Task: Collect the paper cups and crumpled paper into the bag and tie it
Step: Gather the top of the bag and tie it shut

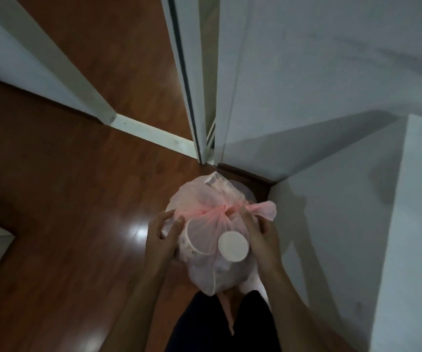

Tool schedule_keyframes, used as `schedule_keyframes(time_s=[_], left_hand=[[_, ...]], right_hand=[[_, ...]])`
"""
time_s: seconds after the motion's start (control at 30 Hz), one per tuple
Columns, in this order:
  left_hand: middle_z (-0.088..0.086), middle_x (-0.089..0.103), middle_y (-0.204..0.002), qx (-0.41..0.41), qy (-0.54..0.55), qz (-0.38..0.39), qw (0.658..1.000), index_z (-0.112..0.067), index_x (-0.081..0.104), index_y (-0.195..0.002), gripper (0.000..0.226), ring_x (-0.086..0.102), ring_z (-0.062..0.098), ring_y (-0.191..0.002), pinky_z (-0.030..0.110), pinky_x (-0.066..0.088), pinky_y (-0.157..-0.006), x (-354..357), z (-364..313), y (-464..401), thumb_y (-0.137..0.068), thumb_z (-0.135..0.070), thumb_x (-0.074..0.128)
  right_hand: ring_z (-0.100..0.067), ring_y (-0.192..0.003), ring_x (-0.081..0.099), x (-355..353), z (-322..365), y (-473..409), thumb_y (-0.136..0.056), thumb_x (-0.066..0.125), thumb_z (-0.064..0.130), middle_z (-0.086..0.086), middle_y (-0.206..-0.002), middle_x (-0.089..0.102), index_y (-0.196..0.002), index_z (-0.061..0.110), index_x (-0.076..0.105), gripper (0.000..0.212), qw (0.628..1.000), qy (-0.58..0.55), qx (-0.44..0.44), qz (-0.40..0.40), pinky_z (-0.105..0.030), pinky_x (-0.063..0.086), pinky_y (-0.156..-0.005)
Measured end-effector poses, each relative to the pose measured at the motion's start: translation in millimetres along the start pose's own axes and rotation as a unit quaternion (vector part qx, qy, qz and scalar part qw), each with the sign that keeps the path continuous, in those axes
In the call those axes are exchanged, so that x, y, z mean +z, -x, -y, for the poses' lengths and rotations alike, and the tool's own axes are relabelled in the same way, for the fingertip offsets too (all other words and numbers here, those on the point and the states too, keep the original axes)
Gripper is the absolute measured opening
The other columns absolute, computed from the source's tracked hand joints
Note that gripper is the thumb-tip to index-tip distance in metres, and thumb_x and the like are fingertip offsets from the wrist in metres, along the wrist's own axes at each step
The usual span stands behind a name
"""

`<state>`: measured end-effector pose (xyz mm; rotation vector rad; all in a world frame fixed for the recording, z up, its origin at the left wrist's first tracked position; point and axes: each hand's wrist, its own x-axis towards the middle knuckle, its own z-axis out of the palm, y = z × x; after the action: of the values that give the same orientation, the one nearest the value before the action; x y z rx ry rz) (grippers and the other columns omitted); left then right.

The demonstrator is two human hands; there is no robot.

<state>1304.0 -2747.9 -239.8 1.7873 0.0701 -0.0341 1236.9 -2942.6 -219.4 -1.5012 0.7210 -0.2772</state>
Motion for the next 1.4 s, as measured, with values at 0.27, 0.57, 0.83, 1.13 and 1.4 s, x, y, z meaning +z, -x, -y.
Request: schedule_keyframes(time_s=[0.27,0.57,0.83,1.13,1.4], left_hand=[[-0.011,0.056,-0.129,0.037,-0.045,-0.109,0.992,-0.057,0.06,-0.103,0.035,0.055,0.017,-0.119,0.05,0.052,-0.095,-77.9,-29.7,24.4,-0.071,-0.067,0.07],[0.009,0.058,-0.132,0.15,-0.282,-0.204,0.925,-0.021,0.061,-0.129,0.049,0.055,0.024,-0.12,0.038,0.047,-0.099,-213.3,-79.6,-70.3,-0.09,-0.05,0.054],[0.023,0.053,-0.137,0.024,-0.322,-0.091,0.942,0.001,0.053,-0.132,0.058,0.049,0.035,-0.128,0.04,0.038,-0.105,-326.5,-2.7,-154.2,-0.094,-0.042,0.049],[0.017,0.049,-0.143,-0.11,-0.407,0.037,0.906,-0.003,0.043,-0.139,0.048,0.047,0.031,-0.132,0.035,0.035,-0.105,-369.7,110.2,-253.5,-0.101,-0.031,0.044],[0.015,0.055,-0.138,-0.235,-0.377,0.177,0.879,-0.007,0.053,-0.135,0.052,0.051,0.028,-0.129,0.032,0.041,-0.103,-327.9,304.6,-305.3,-0.094,-0.037,0.059]], right_hand=[[-0.002,-0.077,0.069,61.5,31.4,20.1,-0.095,0.058,0.035,0.005,-0.092,0.071,-0.105,0.013,0.066,0.025,0.986,-0.063,-0.048,0.145,-0.012,0.052,-0.062],[-0.009,-0.105,0.065,231.2,123.6,20.3,-0.074,0.069,0.061,0.01,-0.118,0.068,-0.127,0.026,0.06,0.064,0.962,0.009,-0.165,0.217,-0.028,0.052,-0.09],[-0.018,-0.133,0.049,435.1,74.6,44.8,-0.083,0.07,0.015,0.0,-0.15,0.044,-0.145,0.029,0.04,0.07,0.904,0.096,-0.351,0.225,-0.017,0.049,-0.093],[-0.033,-0.135,0.043,580.4,-20.9,-10.8,-0.096,0.054,0.023,-0.019,-0.151,0.038,-0.153,0.009,0.023,0.066,0.878,0.37,-0.149,0.266,-0.043,0.038,-0.11],[-0.03,-0.13,0.047,584.4,-200.3,-86.8,-0.094,0.055,0.027,-0.011,-0.153,0.036,-0.155,0.022,0.015,0.074,0.806,0.499,0.008,0.318,-0.035,0.041,-0.103]])
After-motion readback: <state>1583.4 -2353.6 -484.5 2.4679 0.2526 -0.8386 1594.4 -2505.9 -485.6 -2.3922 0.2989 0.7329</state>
